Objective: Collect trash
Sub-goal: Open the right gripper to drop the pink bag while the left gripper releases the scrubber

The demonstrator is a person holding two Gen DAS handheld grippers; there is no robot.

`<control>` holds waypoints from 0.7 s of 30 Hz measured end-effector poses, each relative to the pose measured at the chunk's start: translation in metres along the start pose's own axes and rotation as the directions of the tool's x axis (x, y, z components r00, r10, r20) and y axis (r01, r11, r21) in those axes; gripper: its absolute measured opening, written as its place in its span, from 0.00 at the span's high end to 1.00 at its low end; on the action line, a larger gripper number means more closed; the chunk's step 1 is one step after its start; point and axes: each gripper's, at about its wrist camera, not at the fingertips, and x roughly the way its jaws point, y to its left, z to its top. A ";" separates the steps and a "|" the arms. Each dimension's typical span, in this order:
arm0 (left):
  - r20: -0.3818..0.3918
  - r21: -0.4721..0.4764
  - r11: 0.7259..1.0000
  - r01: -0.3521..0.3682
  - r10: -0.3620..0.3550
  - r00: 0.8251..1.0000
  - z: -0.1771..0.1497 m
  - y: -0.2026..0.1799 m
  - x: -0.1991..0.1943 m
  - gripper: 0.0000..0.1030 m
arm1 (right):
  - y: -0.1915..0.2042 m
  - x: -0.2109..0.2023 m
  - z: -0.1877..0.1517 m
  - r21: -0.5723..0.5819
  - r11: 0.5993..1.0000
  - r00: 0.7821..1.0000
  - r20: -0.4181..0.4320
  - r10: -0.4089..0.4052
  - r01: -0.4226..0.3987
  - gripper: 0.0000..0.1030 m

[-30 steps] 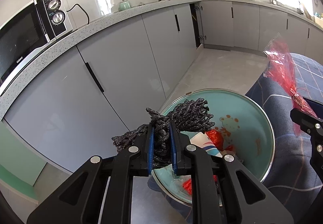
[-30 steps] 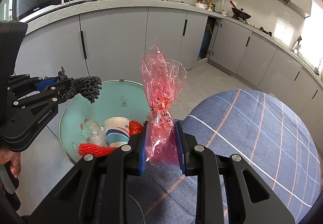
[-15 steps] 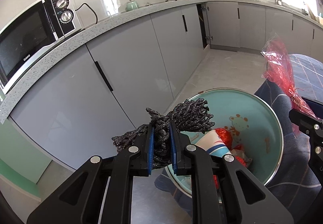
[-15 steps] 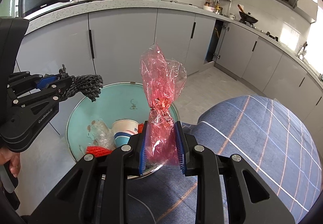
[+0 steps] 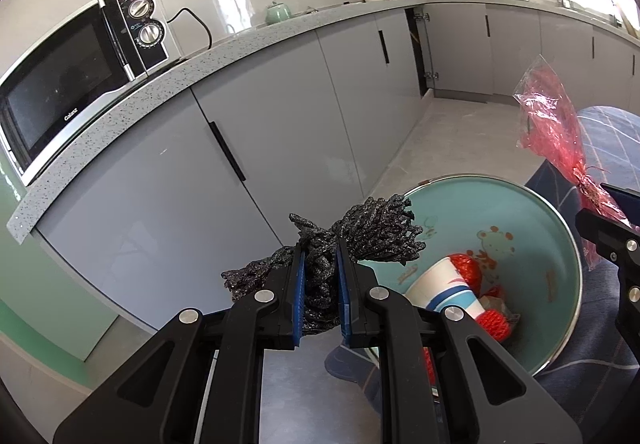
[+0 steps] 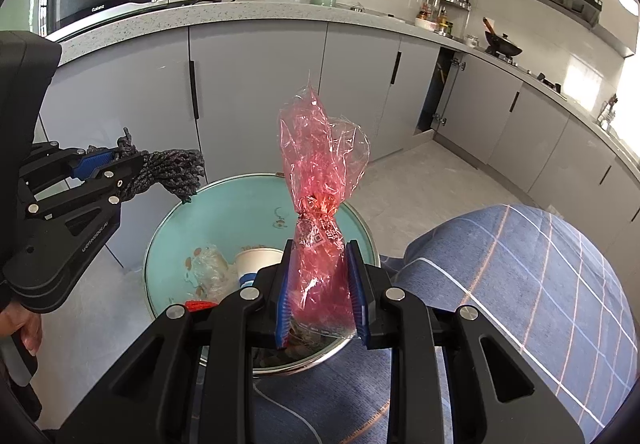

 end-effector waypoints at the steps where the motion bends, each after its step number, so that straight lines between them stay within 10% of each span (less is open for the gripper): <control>1: -0.001 -0.001 1.000 0.001 -0.001 1.000 0.000 0.000 0.000 0.85 | 0.000 0.000 0.000 -0.001 1.000 1.000 -0.001 0.002 -0.002 0.76; 21: -0.004 -0.009 1.000 0.022 -0.022 1.000 0.002 -0.006 0.008 0.85 | -0.001 0.008 -0.001 -0.020 1.000 1.000 -0.014 0.013 -0.013 0.75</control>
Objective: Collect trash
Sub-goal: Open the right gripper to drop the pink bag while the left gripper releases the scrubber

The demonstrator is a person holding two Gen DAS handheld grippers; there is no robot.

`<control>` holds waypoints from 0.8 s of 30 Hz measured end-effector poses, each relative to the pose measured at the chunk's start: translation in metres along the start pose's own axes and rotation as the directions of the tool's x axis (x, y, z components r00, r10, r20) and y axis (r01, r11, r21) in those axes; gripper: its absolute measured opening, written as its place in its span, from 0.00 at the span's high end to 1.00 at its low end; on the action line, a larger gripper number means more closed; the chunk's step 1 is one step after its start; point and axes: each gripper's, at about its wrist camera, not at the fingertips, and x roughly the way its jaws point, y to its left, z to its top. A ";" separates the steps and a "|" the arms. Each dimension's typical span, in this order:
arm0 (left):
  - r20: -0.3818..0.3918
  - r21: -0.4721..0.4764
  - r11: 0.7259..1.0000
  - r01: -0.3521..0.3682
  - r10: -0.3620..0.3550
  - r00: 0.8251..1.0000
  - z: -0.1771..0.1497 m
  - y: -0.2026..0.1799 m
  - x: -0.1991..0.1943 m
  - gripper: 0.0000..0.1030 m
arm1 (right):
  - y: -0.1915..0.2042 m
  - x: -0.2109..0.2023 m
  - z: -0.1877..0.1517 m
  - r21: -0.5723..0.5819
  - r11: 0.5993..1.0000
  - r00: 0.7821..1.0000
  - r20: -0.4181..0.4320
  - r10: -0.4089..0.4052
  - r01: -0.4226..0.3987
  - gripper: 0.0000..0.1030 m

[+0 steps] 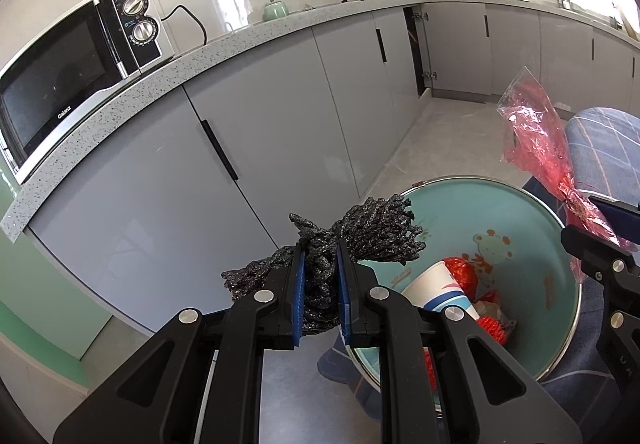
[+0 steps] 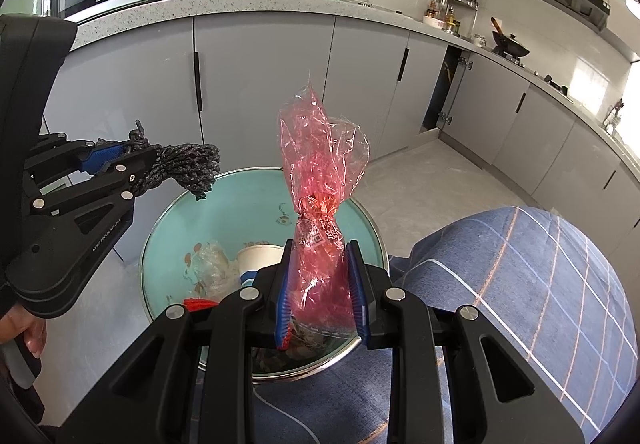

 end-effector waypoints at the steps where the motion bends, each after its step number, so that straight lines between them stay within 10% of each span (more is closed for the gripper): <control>1: 0.000 0.002 1.000 0.001 -0.001 1.000 0.000 0.000 0.001 0.85 | 0.000 0.001 0.000 0.002 1.000 1.000 -0.002 0.001 -0.001 0.75; 24: 0.014 0.010 0.999 0.036 -0.036 0.999 0.009 -0.008 0.000 0.84 | -0.005 0.012 0.003 0.001 1.000 1.000 -0.009 0.026 -0.026 0.75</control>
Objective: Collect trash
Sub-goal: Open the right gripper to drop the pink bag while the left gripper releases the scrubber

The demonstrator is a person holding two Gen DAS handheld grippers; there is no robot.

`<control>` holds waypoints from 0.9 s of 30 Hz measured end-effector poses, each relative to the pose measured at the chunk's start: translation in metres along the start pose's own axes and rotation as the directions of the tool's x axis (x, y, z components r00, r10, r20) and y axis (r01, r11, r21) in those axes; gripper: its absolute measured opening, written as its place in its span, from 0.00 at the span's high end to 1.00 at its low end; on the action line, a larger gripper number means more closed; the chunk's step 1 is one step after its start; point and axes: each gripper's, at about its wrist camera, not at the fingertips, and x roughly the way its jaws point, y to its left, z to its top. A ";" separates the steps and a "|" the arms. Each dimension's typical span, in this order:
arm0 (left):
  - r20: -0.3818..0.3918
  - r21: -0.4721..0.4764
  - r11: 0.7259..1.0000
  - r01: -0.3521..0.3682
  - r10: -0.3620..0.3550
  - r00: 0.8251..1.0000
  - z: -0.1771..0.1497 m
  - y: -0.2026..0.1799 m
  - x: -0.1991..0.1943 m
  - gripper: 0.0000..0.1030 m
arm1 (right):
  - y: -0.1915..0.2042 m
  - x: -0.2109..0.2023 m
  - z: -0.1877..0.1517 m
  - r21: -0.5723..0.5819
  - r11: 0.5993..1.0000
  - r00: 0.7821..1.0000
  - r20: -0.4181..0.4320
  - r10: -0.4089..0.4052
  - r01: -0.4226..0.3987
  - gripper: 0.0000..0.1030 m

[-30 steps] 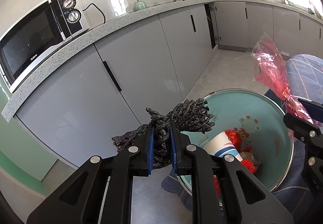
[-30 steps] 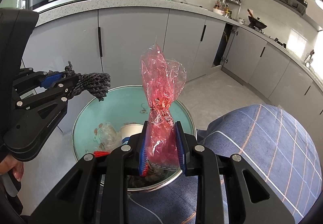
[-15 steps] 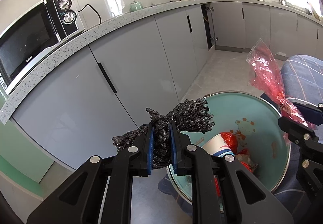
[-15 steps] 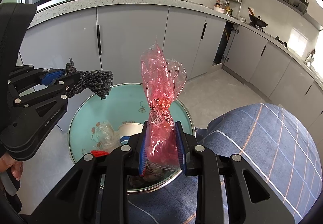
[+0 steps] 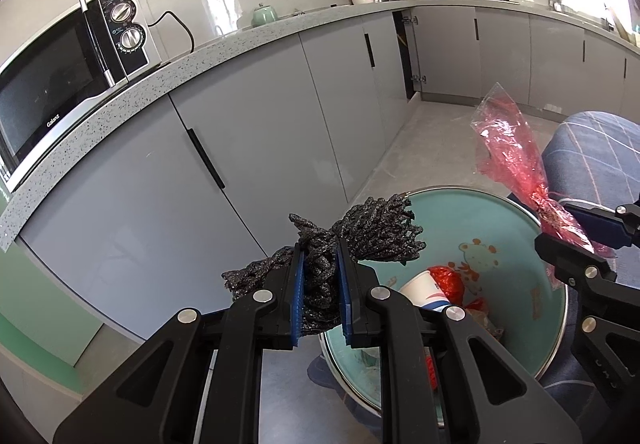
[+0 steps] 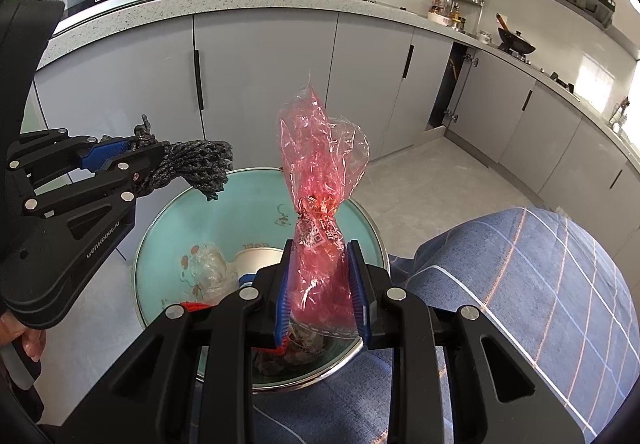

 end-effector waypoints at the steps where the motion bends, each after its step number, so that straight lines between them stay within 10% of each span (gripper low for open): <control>1: 0.001 0.002 1.000 0.001 -0.001 1.000 0.000 -0.001 0.000 0.84 | 0.000 0.000 0.000 -0.001 1.000 1.000 0.000 0.000 0.000 0.75; 15: -0.006 0.001 1.000 0.012 -0.012 1.000 -0.003 0.000 0.001 0.78 | -0.001 0.001 -0.002 -0.011 1.000 1.000 0.017 0.002 -0.001 0.65; 18: -0.003 -0.009 1.000 0.003 -0.003 1.000 -0.004 0.003 0.001 0.60 | -0.004 -0.001 -0.003 -0.002 1.000 1.000 0.023 -0.003 0.003 0.52; 21: 0.005 -0.016 1.000 -0.024 0.024 1.000 -0.005 0.007 -0.001 0.23 | -0.007 -0.007 -0.004 0.010 1.000 0.999 0.050 -0.015 0.015 0.29; 27: 0.010 -0.044 0.997 -0.056 0.056 0.998 -0.008 0.016 -0.007 0.14 | -0.015 -0.019 -0.010 0.046 0.998 0.997 0.064 -0.043 0.040 0.25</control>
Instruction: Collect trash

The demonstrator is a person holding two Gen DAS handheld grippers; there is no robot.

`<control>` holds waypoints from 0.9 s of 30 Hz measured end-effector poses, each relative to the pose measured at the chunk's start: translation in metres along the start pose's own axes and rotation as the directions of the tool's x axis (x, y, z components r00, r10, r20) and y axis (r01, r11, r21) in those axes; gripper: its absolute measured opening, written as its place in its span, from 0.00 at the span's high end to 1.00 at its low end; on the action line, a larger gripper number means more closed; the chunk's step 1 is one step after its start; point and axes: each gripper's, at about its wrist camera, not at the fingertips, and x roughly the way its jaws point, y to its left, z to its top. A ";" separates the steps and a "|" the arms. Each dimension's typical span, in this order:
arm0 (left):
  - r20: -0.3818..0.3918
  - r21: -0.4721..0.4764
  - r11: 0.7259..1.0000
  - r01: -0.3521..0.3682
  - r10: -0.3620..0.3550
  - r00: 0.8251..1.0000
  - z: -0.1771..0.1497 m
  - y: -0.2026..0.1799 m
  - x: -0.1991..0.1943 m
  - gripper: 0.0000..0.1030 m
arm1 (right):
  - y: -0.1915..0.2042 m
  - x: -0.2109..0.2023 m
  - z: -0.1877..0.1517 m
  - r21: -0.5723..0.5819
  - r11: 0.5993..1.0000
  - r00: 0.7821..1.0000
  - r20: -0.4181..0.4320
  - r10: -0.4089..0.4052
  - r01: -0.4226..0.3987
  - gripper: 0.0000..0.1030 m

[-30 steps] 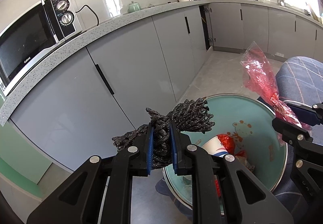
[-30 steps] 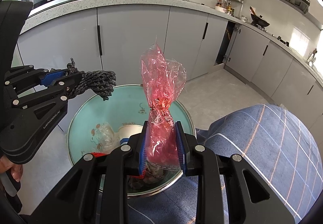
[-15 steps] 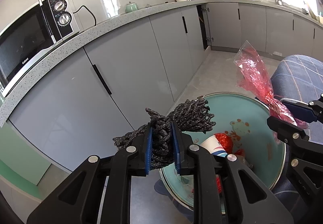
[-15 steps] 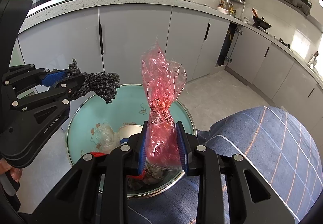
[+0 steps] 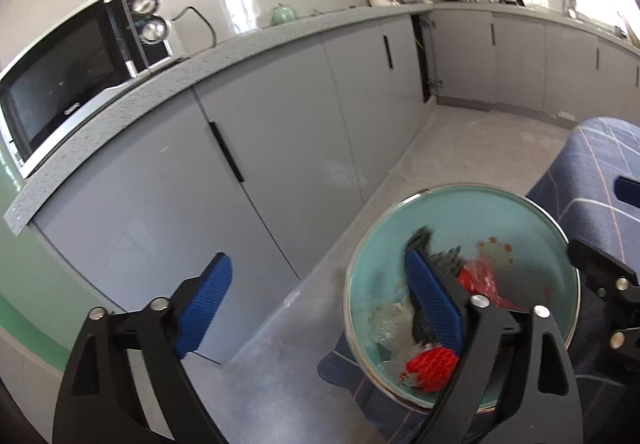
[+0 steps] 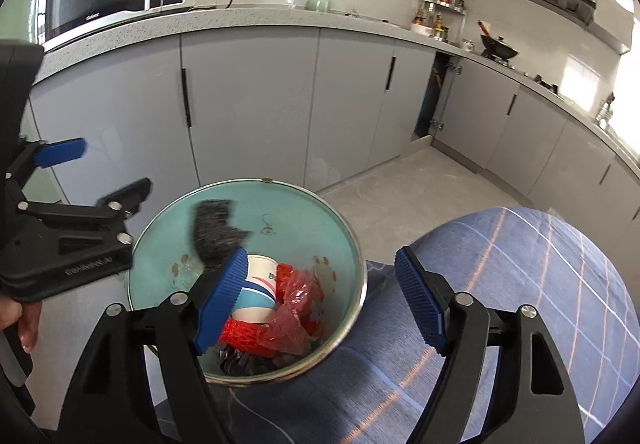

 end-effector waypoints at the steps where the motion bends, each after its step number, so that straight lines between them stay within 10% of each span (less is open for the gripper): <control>1: 0.003 -0.004 1.000 0.003 -0.003 1.000 0.000 0.001 -0.002 0.14 | -0.002 -0.004 -0.002 0.014 1.000 1.000 0.008 -0.003 0.002 0.23; 27: 0.123 -0.010 1.000 0.024 -0.023 0.992 0.002 0.012 -0.064 0.11 | -0.002 -0.069 -0.009 0.062 0.996 0.994 0.093 -0.064 0.058 0.21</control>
